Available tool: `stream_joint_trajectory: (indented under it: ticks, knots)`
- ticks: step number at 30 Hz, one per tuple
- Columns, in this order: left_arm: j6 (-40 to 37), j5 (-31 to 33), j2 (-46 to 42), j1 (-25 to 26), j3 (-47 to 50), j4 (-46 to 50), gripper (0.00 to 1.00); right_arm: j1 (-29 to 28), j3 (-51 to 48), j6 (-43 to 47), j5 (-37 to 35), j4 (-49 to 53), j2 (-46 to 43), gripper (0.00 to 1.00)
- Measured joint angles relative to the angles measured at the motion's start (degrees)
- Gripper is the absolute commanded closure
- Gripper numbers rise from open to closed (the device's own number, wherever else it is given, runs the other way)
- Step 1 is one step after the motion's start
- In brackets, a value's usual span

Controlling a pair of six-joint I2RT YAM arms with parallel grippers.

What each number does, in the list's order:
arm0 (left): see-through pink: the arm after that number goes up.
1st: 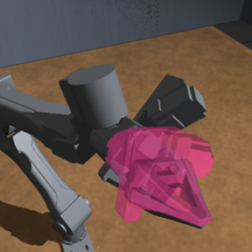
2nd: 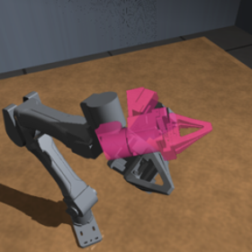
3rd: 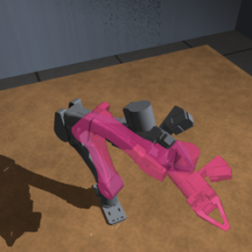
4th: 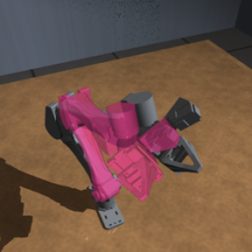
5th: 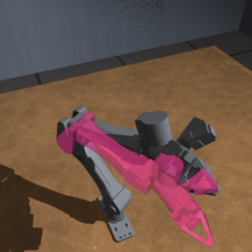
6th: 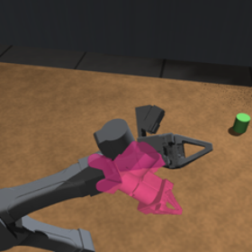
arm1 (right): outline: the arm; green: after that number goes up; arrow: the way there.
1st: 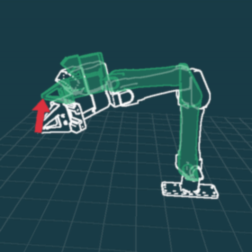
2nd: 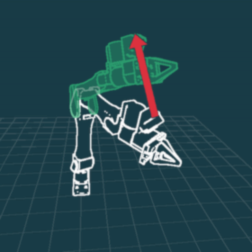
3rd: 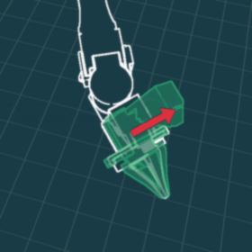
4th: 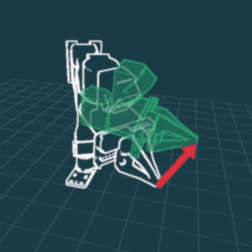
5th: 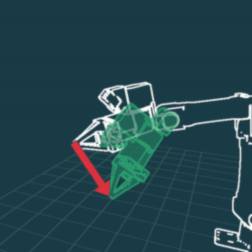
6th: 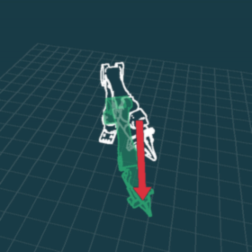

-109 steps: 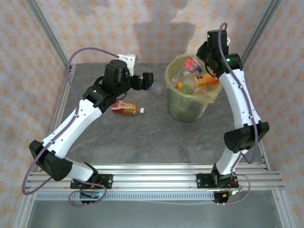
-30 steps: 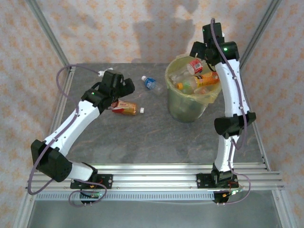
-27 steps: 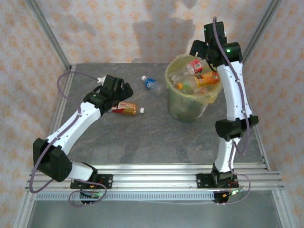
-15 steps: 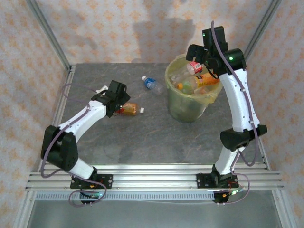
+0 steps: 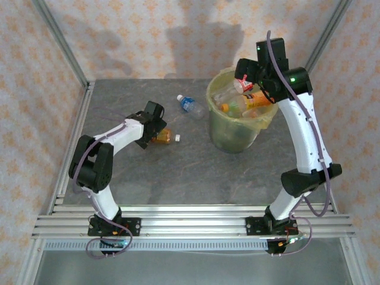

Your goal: Put the plastic bottles in the bin

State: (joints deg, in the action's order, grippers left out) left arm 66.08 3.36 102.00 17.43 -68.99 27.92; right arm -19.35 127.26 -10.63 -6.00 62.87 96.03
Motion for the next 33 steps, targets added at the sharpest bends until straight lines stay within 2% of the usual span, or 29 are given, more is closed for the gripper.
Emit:
stream_joint_trajectory:
  ticks: [11,20,27,33]
  knots:
    - [-0.1,-0.4,7.3,-1.2,-3.4,-0.6,0.0,-0.1,-1.4,0.0,0.1,-1.3,-0.3,0.01]
    - [-1.8,-0.5,9.0,-1.2,-4.2,-0.3,0.21,-0.2,-2.7,-0.2,0.5,-1.8,-0.7,0.01]
    - [-4.7,-0.5,8.1,-1.2,-4.2,-0.3,0.29,-0.4,-6.5,-1.0,2.1,-2.9,-3.2,0.01]
    - [-10.7,-0.5,1.9,-1.2,-4.9,-0.2,0.34,-0.5,-10.6,-1.8,4.3,-4.9,-6.7,0.01]
